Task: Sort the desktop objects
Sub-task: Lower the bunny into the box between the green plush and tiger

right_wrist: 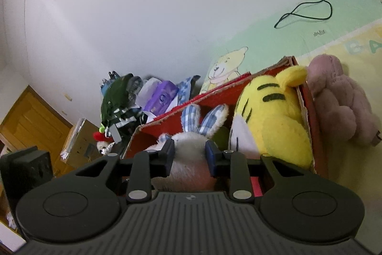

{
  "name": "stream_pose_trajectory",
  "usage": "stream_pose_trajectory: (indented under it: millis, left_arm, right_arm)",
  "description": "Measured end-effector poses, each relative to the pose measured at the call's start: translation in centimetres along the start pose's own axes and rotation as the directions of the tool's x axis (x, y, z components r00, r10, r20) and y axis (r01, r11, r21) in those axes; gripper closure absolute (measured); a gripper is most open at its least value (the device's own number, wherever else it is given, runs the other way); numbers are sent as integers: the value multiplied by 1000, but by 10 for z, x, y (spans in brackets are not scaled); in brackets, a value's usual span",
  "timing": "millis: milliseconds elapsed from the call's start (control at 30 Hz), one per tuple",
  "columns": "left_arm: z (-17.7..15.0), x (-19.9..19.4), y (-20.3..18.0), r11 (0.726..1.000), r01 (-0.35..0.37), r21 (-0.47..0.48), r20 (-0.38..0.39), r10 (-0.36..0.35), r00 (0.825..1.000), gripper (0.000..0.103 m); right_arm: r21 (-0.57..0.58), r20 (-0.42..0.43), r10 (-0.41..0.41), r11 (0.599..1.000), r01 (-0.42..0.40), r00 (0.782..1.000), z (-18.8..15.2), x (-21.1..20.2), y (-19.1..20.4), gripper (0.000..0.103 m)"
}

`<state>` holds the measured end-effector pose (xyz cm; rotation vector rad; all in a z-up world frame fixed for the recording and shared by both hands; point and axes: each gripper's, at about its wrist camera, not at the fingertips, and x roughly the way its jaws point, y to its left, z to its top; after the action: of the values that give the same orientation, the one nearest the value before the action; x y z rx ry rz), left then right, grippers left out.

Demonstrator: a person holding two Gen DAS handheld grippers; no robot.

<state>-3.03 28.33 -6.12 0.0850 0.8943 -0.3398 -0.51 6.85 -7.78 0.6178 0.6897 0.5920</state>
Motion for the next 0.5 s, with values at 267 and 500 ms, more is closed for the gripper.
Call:
stream_pose_trajectory:
  millis: [267,500]
  left_arm:
    - [1,3,3,1000,5,-30,-23,-5,1000,1]
    - [4,5,4,999,7,-50,-45,-9,999,1]
  right_arm:
    - [-74,12,-7,997,8,1000,2,4,5,77]
    - [-70,4,-12,997,12,1000,2,7,1,77]
